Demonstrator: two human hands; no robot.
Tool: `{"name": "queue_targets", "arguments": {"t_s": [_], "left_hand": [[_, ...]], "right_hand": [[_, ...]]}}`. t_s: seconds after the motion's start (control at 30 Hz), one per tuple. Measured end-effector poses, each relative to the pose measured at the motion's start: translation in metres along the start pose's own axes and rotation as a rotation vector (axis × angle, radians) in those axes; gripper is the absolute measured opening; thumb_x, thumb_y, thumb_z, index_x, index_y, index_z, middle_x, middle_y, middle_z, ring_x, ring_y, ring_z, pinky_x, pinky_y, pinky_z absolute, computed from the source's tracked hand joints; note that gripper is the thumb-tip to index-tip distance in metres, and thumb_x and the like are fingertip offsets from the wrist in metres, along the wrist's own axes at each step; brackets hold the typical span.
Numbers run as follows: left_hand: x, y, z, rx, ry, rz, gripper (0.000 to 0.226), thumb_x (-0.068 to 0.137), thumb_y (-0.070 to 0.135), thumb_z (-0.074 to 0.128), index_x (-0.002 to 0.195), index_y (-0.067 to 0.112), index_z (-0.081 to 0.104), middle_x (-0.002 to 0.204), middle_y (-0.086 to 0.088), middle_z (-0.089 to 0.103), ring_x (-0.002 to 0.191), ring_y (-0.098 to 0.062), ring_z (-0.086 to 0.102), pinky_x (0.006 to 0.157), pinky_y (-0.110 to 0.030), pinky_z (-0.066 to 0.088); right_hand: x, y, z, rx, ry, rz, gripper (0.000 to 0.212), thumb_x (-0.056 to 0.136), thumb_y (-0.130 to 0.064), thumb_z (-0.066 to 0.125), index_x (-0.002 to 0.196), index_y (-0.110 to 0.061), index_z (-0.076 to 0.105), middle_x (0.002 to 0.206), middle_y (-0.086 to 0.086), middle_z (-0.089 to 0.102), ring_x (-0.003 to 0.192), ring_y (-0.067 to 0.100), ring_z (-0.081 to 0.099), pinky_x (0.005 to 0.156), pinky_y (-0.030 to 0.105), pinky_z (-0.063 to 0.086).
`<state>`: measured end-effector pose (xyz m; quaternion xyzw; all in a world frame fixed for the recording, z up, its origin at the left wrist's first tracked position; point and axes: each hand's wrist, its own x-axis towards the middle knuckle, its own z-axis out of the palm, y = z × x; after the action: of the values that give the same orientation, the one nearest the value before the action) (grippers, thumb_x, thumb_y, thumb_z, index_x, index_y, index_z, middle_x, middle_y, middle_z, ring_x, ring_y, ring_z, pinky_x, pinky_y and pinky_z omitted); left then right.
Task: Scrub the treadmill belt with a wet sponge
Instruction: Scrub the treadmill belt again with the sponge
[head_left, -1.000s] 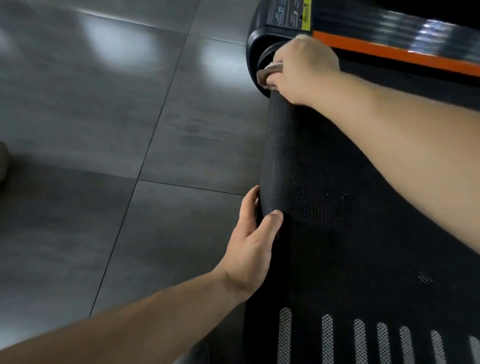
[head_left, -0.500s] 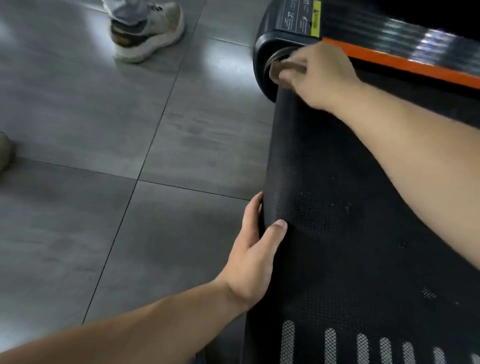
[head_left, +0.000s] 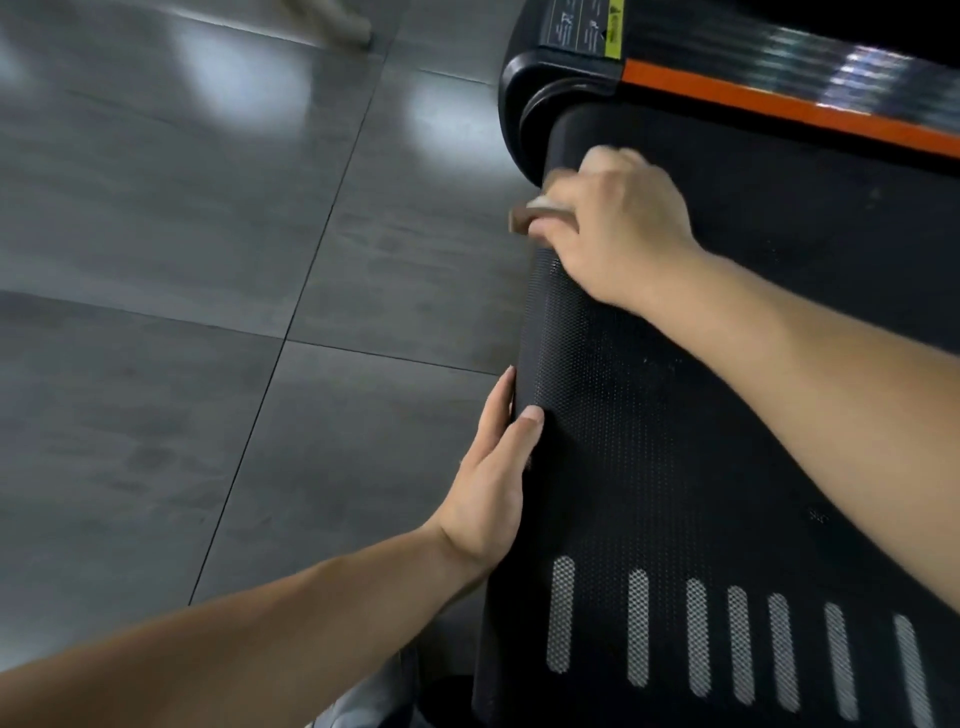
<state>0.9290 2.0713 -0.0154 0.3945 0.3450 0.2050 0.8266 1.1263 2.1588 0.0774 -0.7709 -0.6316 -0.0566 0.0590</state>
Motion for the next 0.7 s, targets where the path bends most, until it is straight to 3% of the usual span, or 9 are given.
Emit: {"name": "queue_targets", "arguments": {"t_s": [0.17, 0.27, 0.33, 0.43, 0.53, 0.67, 0.7], "left_hand": [[-0.004, -0.014, -0.008, 0.015, 0.037, 0.004, 0.064, 0.097, 0.061, 0.045, 0.153, 0.030, 0.045, 0.151, 0.007, 0.055, 0.143, -0.010, 0.045, 0.125, -0.041, 0.024], [-0.005, -0.018, -0.009, -0.032, 0.044, 0.012, 0.060, 0.101, 0.053, 0.038, 0.151, 0.023, 0.048, 0.152, 0.001, 0.054, 0.145, -0.016, 0.044, 0.125, -0.043, 0.023], [-0.006, -0.018, -0.008, -0.019, 0.057, -0.016, 0.062, 0.098, 0.057, 0.039, 0.152, 0.027, 0.047, 0.152, 0.008, 0.053, 0.144, -0.010, 0.044, 0.126, -0.041, 0.021], [-0.007, -0.013, -0.007, -0.084, 0.055, -0.060, 0.050, 0.103, 0.057, 0.039, 0.137, 0.029, 0.064, 0.144, 0.002, 0.062, 0.138, -0.015, 0.052, 0.124, -0.041, 0.027], [-0.003, -0.002, -0.008, -0.174, 0.050, -0.135, 0.061, 0.108, 0.053, 0.029, 0.143, 0.010, 0.056, 0.140, -0.020, 0.061, 0.134, -0.035, 0.055, 0.116, -0.045, 0.040], [0.012, 0.028, -0.002, -0.104, -0.033, -0.223, 0.065, 0.105, 0.060, 0.033, 0.131, 0.011, 0.066, 0.131, -0.015, 0.068, 0.123, -0.028, 0.064, 0.114, -0.040, 0.042], [0.014, 0.036, 0.002, -0.072, -0.049, -0.249, 0.063, 0.105, 0.060, 0.035, 0.124, 0.011, 0.068, 0.121, -0.014, 0.073, 0.112, -0.025, 0.070, 0.105, -0.035, 0.050]], "right_hand": [[-0.111, -0.029, -0.011, 0.245, -0.028, -0.169, 0.037, 0.091, -0.048, 0.054, 0.101, -0.019, 0.075, 0.083, 0.002, 0.052, 0.081, 0.027, 0.054, 0.068, 0.038, 0.046], [-0.123, -0.018, -0.009, 0.281, 0.051, -0.086, 0.039, 0.091, -0.048, 0.056, 0.100, -0.015, 0.077, 0.081, 0.003, 0.053, 0.079, 0.026, 0.054, 0.067, 0.040, 0.049], [-0.113, -0.016, -0.005, 0.250, 0.102, -0.013, 0.040, 0.090, -0.048, 0.056, 0.105, -0.016, 0.075, 0.084, 0.004, 0.053, 0.084, 0.028, 0.055, 0.068, 0.040, 0.049], [-0.127, -0.029, -0.008, 0.283, 0.096, 0.045, 0.035, 0.091, -0.046, 0.061, 0.113, -0.020, 0.072, 0.087, 0.001, 0.052, 0.087, 0.025, 0.054, 0.071, 0.036, 0.048], [-0.186, -0.044, -0.021, 0.385, 0.044, -0.053, 0.038, 0.092, -0.049, 0.056, 0.110, -0.021, 0.075, 0.082, -0.001, 0.048, 0.080, 0.020, 0.050, 0.072, 0.038, 0.046], [-0.226, -0.044, -0.028, 0.439, -0.021, -0.179, 0.030, 0.093, -0.041, 0.060, 0.096, -0.017, 0.077, 0.080, 0.000, 0.049, 0.076, 0.018, 0.046, 0.069, 0.038, 0.045], [-0.217, -0.041, -0.026, 0.409, 0.000, -0.187, 0.030, 0.092, -0.041, 0.058, 0.096, -0.017, 0.078, 0.081, 0.001, 0.050, 0.076, 0.020, 0.047, 0.069, 0.040, 0.046]]}}
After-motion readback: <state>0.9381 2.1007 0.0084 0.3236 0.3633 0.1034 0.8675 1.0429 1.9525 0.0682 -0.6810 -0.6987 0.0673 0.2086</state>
